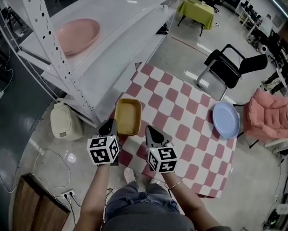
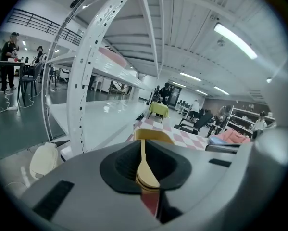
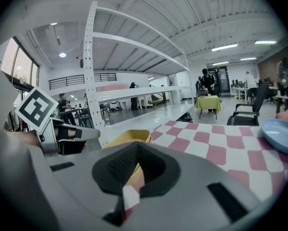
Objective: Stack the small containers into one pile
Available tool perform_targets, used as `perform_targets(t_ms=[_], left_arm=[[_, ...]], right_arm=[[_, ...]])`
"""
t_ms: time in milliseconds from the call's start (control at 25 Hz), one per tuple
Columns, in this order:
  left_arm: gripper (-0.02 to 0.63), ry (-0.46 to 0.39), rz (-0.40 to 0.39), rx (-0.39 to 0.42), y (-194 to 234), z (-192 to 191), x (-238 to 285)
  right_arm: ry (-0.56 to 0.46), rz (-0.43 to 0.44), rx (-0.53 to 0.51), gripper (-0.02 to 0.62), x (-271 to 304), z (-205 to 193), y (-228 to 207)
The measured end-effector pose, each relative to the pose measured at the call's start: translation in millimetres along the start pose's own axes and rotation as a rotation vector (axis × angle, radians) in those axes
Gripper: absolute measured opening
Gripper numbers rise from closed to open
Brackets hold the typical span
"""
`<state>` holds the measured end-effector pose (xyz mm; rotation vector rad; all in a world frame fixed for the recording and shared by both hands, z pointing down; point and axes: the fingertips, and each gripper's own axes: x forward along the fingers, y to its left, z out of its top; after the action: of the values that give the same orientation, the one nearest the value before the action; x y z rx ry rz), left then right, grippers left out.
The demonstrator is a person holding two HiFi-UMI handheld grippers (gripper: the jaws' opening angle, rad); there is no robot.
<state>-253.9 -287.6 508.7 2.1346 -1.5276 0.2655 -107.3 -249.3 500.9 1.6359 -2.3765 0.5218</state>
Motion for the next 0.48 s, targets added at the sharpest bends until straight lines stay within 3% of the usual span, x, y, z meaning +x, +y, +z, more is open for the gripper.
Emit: perform_targets(t_ms=[480], left_arm=[[0.023,-0.129,-0.023,0.079,-19.8,15.5,-42.1]], right_arm=[[-0.091,0.02,-0.001,0.01,-39.4,22.0,-3.8]])
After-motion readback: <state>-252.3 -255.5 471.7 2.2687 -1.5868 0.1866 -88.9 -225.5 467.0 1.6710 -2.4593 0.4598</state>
